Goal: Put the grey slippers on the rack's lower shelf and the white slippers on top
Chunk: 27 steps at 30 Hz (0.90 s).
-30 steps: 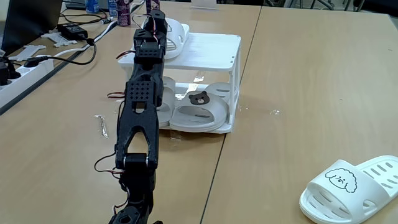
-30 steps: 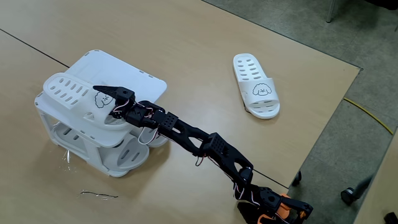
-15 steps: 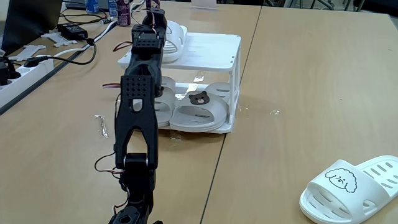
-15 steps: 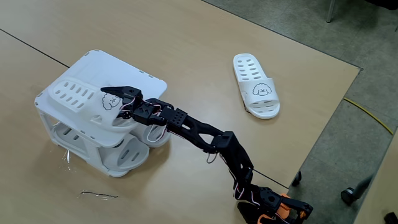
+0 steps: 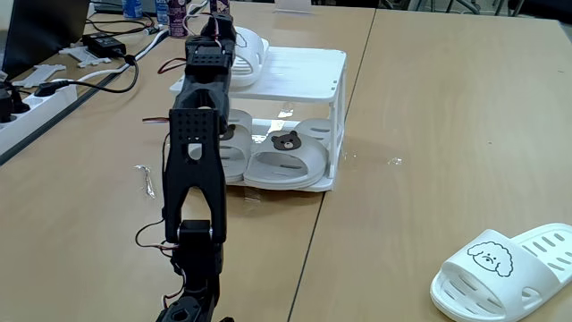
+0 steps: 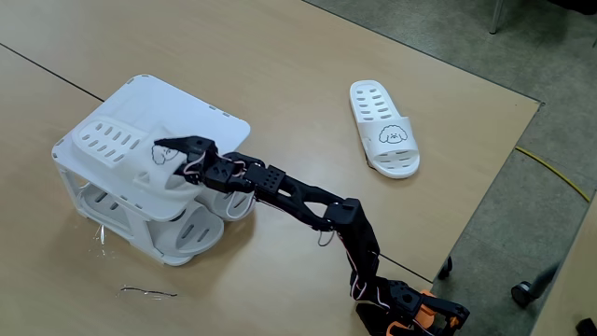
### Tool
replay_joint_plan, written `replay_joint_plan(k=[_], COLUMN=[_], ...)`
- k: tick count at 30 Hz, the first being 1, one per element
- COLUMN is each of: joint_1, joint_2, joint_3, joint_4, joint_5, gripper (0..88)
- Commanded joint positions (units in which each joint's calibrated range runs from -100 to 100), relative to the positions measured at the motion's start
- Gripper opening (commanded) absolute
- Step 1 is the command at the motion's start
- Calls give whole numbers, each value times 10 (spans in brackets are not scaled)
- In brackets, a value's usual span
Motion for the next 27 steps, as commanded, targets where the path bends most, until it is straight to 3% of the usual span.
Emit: replay_joint_plan(k=[1, 18, 23, 25, 27], joint_1=[-3, 8, 109, 159, 187], joint_2=[-141, -485, -610, -658, -704], joint_3=[80, 388, 502, 609, 770], joint_4=[0, -4, -12, -73, -202], joint_5=[4, 4, 4, 4, 4], gripper=[220, 213, 212, 212, 212])
